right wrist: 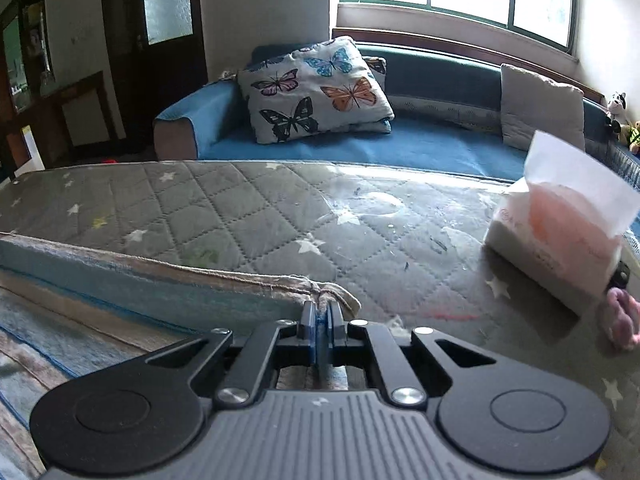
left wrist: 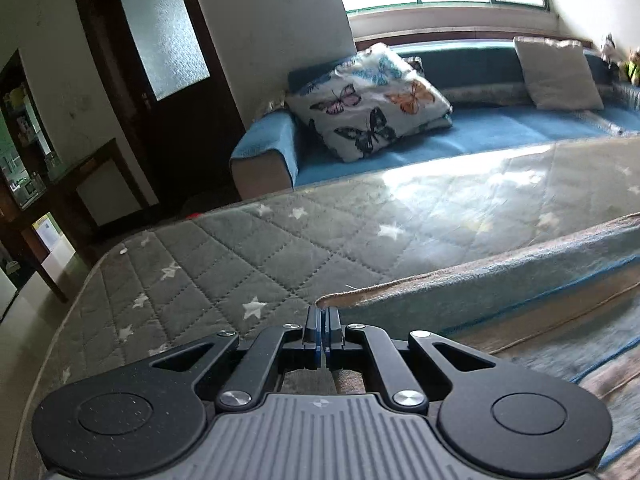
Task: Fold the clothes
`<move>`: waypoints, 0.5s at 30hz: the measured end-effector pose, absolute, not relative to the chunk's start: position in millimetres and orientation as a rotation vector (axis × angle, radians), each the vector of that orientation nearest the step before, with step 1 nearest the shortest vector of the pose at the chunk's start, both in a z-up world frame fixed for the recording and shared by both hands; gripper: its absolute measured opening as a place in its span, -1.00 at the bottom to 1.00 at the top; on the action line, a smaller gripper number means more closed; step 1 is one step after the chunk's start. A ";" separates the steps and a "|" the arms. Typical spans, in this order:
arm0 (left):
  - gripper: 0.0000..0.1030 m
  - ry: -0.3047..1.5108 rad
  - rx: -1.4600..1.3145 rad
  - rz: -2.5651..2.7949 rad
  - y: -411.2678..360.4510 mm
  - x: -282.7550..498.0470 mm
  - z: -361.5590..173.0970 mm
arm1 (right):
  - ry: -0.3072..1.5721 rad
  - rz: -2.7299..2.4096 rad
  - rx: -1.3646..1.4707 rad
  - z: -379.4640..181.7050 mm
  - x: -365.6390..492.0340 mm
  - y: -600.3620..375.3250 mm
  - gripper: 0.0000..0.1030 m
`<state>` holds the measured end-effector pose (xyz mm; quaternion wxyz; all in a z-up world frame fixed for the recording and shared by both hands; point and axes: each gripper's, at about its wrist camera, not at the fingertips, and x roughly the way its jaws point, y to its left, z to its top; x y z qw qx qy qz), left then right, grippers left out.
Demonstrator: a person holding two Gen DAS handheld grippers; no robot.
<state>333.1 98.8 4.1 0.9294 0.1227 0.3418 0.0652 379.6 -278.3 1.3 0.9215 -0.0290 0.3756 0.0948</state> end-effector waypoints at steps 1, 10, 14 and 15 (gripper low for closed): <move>-0.96 0.710 0.262 0.145 99.5 336.7 -0.5 | 0.775 0.190 -0.062 -1.7 383.3 -277.7 -0.90; -0.87 0.745 0.286 0.176 100.5 334.5 -7.4 | 0.788 0.189 -0.098 1.8 379.1 -279.9 -0.66; -0.49 0.728 0.291 0.141 90.5 306.0 6.5 | 0.788 0.232 -0.122 15.8 350.0 -276.9 -0.47; -0.33 0.724 0.293 0.130 88.1 295.4 9.0 | 0.789 0.247 -0.132 19.5 341.1 -275.3 -0.46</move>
